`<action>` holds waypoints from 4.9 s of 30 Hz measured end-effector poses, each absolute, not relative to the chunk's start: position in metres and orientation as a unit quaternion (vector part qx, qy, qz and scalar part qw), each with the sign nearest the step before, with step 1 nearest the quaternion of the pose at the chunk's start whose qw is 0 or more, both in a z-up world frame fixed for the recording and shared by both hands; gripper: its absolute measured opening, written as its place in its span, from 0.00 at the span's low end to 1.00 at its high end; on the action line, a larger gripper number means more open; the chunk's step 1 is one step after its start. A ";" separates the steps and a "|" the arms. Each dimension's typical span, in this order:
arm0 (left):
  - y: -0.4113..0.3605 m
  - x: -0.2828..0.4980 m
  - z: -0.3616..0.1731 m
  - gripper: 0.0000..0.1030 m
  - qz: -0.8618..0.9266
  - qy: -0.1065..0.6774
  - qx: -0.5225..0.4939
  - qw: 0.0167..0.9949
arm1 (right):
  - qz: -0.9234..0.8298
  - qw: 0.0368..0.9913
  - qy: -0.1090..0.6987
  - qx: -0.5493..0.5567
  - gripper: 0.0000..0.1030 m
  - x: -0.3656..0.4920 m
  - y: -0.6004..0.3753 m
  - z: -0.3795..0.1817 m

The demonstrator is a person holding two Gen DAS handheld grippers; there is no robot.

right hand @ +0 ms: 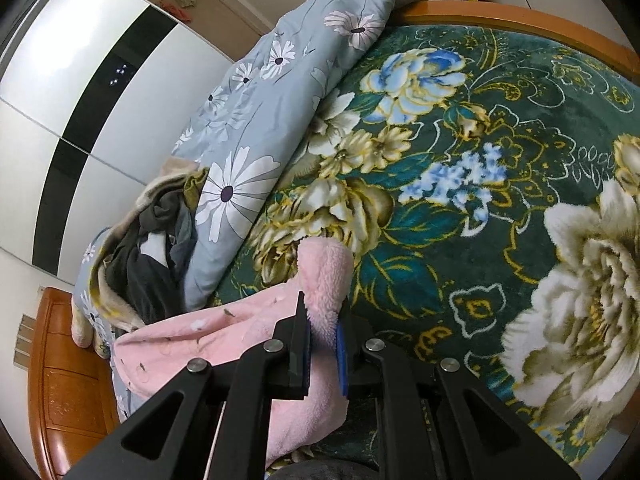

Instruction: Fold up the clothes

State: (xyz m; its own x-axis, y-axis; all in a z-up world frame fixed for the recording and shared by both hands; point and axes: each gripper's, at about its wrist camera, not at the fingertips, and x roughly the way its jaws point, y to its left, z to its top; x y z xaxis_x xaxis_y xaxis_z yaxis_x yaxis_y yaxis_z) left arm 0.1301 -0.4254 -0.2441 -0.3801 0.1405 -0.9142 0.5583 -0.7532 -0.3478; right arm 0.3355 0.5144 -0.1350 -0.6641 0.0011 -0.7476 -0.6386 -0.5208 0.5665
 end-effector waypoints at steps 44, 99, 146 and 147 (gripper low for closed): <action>-0.445 0.194 -0.170 0.06 -0.840 0.226 0.462 0.174 | 0.788 0.209 0.428 -0.391 0.09 0.396 0.512 -0.191; -0.325 0.257 -0.022 0.57 -0.848 0.101 0.446 0.269 | 0.832 -0.051 0.391 -0.390 0.47 0.297 0.561 -0.231; -0.264 -0.059 -0.171 0.61 -0.817 0.291 0.498 0.029 | 0.795 0.198 0.523 -0.234 0.00 0.257 0.592 -0.156; -0.258 -0.071 -0.177 0.61 -0.815 0.286 0.503 0.026 | 0.788 0.202 0.534 -0.231 0.00 0.261 0.597 -0.158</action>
